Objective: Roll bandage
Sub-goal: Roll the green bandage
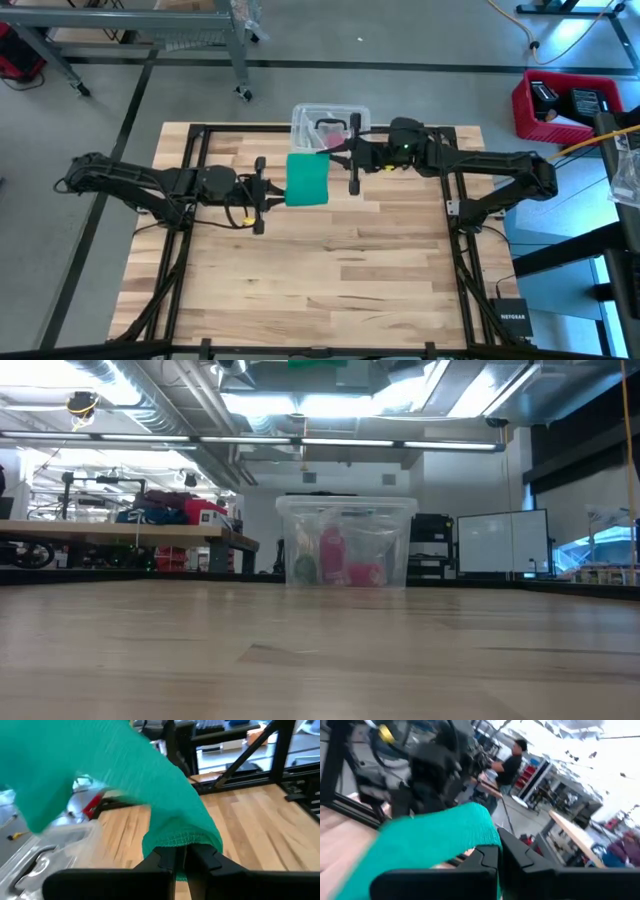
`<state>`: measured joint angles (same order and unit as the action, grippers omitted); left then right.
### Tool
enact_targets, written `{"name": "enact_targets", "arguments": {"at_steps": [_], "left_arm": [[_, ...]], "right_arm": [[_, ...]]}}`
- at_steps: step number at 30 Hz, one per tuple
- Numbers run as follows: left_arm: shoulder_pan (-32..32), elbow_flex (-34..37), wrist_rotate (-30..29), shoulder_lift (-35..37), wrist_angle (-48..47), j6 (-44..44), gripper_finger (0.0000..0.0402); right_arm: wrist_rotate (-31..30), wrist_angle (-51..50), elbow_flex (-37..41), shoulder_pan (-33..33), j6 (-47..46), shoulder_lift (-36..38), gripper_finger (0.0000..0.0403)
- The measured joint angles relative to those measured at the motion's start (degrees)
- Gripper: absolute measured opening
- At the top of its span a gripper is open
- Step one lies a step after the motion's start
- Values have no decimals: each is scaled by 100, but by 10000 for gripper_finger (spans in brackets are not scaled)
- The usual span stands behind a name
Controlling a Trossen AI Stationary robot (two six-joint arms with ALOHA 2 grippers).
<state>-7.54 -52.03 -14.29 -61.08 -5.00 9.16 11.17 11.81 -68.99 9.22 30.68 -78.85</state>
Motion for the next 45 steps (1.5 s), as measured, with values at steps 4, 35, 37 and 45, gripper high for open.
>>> {"name": "enact_targets", "arguments": {"at_steps": [4, 35, 37, 45], "left_arm": [[218, 0, -50, 0, -214, -117, 13], [221, 292, 890, -208, -70, -10, 13], [103, 262, 947, -203, 2, -68, 13], [-252, -83, 960, -186, 129, -17, 13]], "right_arm": [[-6, -41, -184, -351, 307, 0, 9], [-1511, -1666, -1686, -749, 1445, 4, 9], [-1516, -1799, -1686, -598, 1365, 4, 9], [-1514, -2283, -1686, -60, 1263, -146, 7]]}}
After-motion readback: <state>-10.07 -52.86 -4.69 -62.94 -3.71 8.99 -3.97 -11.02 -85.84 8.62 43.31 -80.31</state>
